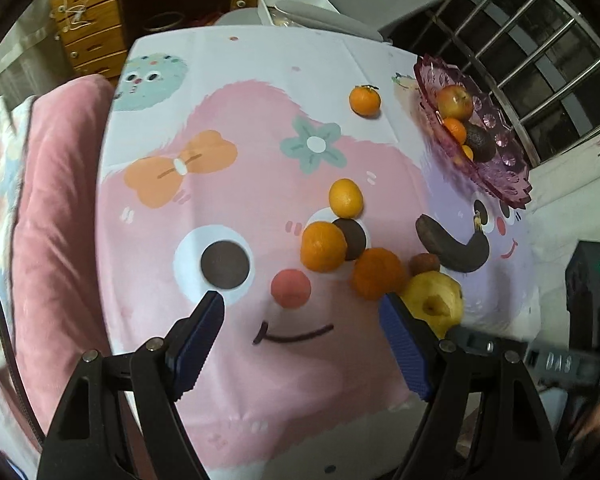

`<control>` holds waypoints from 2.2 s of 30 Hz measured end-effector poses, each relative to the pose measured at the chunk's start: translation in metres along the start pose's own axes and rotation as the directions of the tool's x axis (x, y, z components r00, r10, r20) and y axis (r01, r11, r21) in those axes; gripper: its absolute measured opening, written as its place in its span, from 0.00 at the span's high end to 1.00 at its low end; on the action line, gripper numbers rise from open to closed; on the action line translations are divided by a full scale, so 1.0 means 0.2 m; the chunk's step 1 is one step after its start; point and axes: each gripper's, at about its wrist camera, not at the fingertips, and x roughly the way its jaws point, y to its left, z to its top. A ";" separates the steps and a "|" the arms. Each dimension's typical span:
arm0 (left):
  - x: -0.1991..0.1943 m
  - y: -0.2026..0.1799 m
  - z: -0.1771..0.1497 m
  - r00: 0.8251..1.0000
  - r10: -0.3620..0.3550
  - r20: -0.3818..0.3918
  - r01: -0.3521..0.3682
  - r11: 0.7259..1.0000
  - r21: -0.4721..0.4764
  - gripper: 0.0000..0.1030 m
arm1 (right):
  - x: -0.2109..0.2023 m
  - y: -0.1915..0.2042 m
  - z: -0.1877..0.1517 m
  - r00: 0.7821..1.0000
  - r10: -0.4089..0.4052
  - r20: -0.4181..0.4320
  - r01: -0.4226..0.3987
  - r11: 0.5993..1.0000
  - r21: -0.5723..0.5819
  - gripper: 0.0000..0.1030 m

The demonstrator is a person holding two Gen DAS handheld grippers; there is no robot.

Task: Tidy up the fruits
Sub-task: 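Grasp a mandarin with the left tool while the right tool grasps the yellow pear, then place the mandarin and pear into the pink bowl and open both tools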

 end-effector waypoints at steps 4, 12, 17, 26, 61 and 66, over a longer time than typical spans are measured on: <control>0.10 0.01 0.06 1.000 -0.017 -0.003 0.017 1.000 0.010 0.24 | 0.03 0.07 -0.02 0.997 -0.076 0.016 0.077 0.995 -0.067 0.17; 0.29 0.04 0.12 0.998 -0.049 -0.035 0.048 0.999 -0.018 0.28 | 0.10 0.24 -0.03 0.959 -0.264 0.104 0.283 0.918 -0.278 0.17; 0.36 0.06 0.14 0.996 -0.072 -0.047 0.071 0.997 -0.025 0.32 | 0.14 0.33 -0.03 0.922 -0.341 0.184 0.387 0.832 -0.398 0.17; 0.43 -0.03 0.15 0.989 -0.133 -0.072 0.133 0.991 0.001 0.52 | 0.21 0.37 -0.01 0.911 -0.368 0.185 0.411 0.780 -0.473 0.20; -0.17 -0.63 0.25 0.958 -0.031 0.284 0.043 0.998 -0.039 0.64 | -0.52 0.22 0.16 0.969 -0.147 0.196 0.245 0.590 -0.769 0.31; -0.21 -0.82 0.31 0.941 -0.023 0.339 0.040 0.998 -0.044 0.63 | -0.66 0.15 0.30 0.971 -0.117 0.207 0.236 0.588 -0.774 0.31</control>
